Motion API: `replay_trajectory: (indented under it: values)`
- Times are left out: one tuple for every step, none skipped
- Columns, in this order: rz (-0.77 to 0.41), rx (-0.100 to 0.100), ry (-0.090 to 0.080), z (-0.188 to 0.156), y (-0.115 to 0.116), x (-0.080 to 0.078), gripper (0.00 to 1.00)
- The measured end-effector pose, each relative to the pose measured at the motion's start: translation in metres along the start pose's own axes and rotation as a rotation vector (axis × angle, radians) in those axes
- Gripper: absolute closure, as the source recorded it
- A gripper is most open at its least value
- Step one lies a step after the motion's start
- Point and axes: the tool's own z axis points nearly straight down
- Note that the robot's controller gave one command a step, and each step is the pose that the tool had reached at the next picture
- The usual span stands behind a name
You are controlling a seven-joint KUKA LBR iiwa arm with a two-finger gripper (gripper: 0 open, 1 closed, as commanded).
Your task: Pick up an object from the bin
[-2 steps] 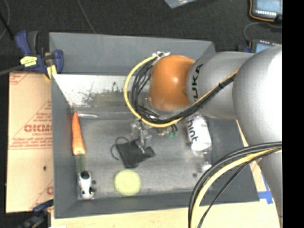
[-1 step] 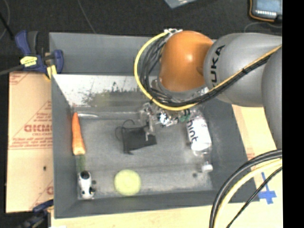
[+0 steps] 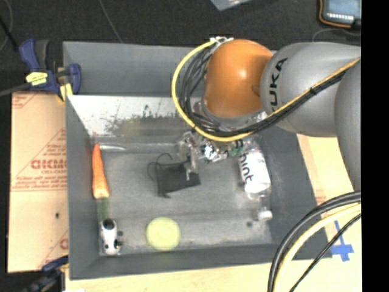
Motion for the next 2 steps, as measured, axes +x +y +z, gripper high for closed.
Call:
replay_trajectory:
  values:
    - [0.035, 0.003, -0.011, 0.047, 0.004, -0.019, 1.0]
    - [0.056, -0.003, 0.006, 0.061, 0.012, -0.018, 1.0]
